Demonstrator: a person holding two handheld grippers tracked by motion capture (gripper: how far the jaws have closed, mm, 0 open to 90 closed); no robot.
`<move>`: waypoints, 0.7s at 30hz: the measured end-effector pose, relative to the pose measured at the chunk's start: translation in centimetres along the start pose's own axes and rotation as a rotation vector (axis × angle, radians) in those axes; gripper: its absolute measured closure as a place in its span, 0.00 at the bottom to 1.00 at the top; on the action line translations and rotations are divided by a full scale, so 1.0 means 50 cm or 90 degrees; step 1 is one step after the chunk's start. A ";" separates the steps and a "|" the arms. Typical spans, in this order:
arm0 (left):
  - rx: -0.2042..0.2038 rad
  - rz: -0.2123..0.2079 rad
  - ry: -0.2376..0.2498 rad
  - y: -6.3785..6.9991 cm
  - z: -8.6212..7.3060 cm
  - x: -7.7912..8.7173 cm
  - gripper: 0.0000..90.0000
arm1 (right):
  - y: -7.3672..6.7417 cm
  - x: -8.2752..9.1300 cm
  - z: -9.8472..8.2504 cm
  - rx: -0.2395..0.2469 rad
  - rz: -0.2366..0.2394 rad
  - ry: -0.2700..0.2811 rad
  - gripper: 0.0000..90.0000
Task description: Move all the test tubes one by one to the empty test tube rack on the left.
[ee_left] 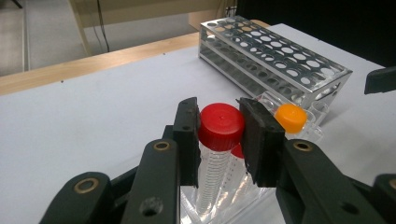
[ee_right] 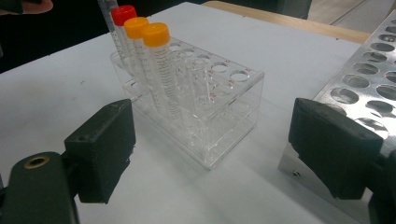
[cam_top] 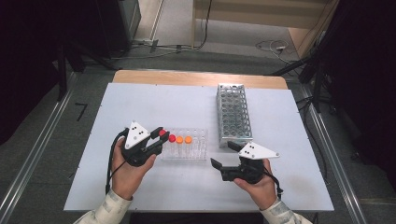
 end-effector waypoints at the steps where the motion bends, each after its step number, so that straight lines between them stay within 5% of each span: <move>1: 0.002 0.000 0.000 -0.001 0.000 0.000 0.76 | 0.000 0.000 0.000 0.001 0.000 -0.001 0.15; 12: 0.022 -0.015 0.000 -0.003 -0.002 0.002 0.73 | 0.000 -0.001 -0.001 0.002 -0.002 -0.002 0.14; 21: 0.037 -0.031 0.012 0.000 0.000 0.007 0.57 | 0.006 0.000 -0.002 0.000 -0.007 -0.001 0.14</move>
Point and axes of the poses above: each handheld gripper's, and its own axes: x roughly backward along the jaws, z roughly out of its top, y roughly to its right, the point moved 3 cm from there along -x, roughly forward along the jaws, and after that the axes turned 12 degrees about x, right-handed, at the moved point
